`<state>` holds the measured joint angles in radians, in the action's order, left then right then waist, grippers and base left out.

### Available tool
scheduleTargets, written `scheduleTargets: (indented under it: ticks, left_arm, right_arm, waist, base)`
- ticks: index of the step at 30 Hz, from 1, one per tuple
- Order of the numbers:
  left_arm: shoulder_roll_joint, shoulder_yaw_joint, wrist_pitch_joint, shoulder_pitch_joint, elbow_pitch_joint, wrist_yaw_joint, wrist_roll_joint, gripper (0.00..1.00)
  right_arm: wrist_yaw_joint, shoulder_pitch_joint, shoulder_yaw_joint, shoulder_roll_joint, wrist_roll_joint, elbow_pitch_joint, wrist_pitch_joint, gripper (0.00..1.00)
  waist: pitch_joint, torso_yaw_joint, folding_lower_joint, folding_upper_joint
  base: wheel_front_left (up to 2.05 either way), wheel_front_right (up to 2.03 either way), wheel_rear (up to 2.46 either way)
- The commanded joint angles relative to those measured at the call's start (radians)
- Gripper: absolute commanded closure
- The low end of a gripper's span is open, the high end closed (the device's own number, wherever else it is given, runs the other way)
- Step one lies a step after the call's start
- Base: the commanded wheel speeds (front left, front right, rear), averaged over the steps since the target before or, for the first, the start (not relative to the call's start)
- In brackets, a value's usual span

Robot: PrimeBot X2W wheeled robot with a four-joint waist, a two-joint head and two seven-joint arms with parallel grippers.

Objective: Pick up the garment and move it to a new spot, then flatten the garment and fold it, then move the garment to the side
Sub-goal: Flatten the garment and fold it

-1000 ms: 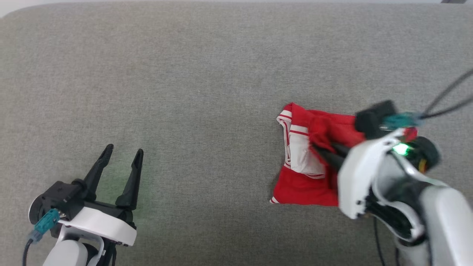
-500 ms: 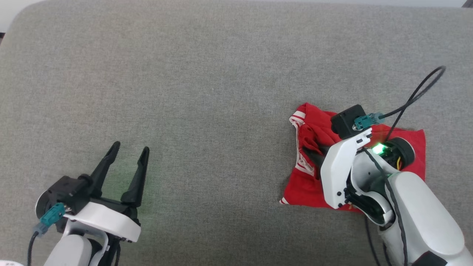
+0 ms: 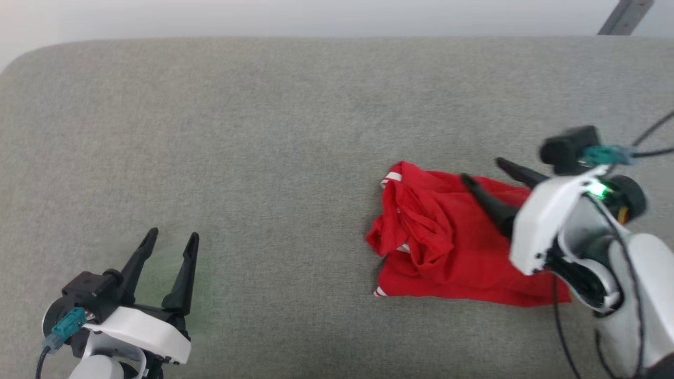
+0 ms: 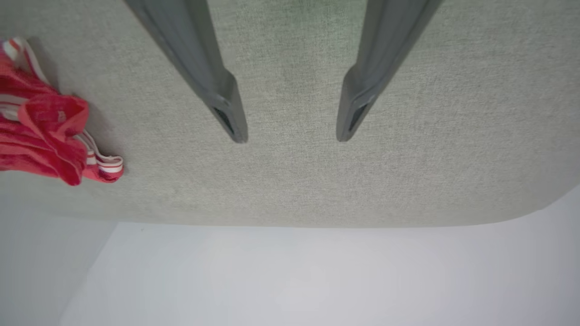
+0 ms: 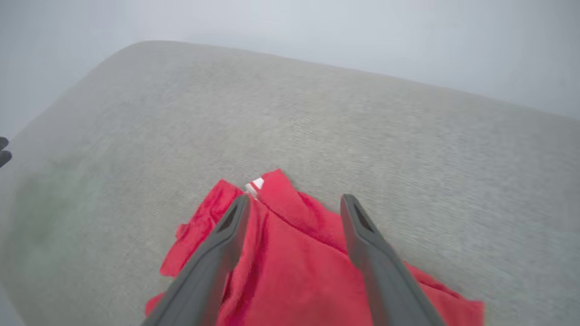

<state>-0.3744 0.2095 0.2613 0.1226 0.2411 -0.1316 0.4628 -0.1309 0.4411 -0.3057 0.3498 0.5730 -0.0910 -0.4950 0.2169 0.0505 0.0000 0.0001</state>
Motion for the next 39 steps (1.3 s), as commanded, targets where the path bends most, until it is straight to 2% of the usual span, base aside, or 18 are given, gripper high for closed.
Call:
scheduleTargets:
  ticks: [1,4,9,14,18,28,39]
  left_arm:
    - [0.003,-0.001,0.005,-0.007,0.002,0.002,-0.001,0.00]
    - [0.006,0.005,0.005,-0.003,0.012,0.002,0.011,0.00]
    - [0.014,-0.009,0.005,-0.007,0.030,0.002,0.023,0.00]
    - [0.023,-0.045,0.005,-0.025,0.027,0.002,0.029,0.00]
    - [0.029,-0.085,0.005,-0.055,0.000,0.002,0.015,0.00]
    - [0.078,-0.203,0.005,-0.188,-0.135,0.002,-0.060,0.00]
    - [0.112,-0.260,0.005,-0.309,-0.239,0.002,-0.095,0.00]
  right_arm:
    - [0.001,-0.015,0.004,0.002,0.004,-0.005,0.017,0.00]
    - [0.001,-0.042,0.057,0.032,-0.004,-0.054,0.122,0.00]
    - [0.001,-0.078,0.123,0.038,-0.037,-0.170,0.353,0.00]
    - [0.001,-0.106,0.152,0.006,-0.125,-0.261,0.563,0.00]
    - [0.001,-0.149,0.158,-0.021,-0.208,-0.280,0.678,0.00]
    - [0.001,-0.290,0.231,-0.098,-0.307,-0.173,0.743,0.00]
    - [0.001,-0.429,0.327,-0.160,-0.353,-0.004,0.697,0.00]
  waist:
    - [-0.013,-0.013,0.0000,-0.0001]
    - [-0.025,-0.027,0.0000,-0.0001]
    - [-0.051,-0.056,0.0000,-0.0001]
    - [-0.075,-0.084,0.0000,-0.0001]
    - [-0.094,-0.098,0.0000,-0.0001]
    - [-0.106,-0.100,0.0000,-0.0001]
    - [-0.090,-0.089,0.0000,-0.0001]
  base:
    - [0.00,0.00,0.00]
    - [0.00,0.00,0.00]
    - [0.00,0.00,0.00]
    - [0.00,0.00,0.00]
    - [0.00,0.00,0.00]
    - [0.00,0.00,0.00]
    - [0.00,0.00,0.00]
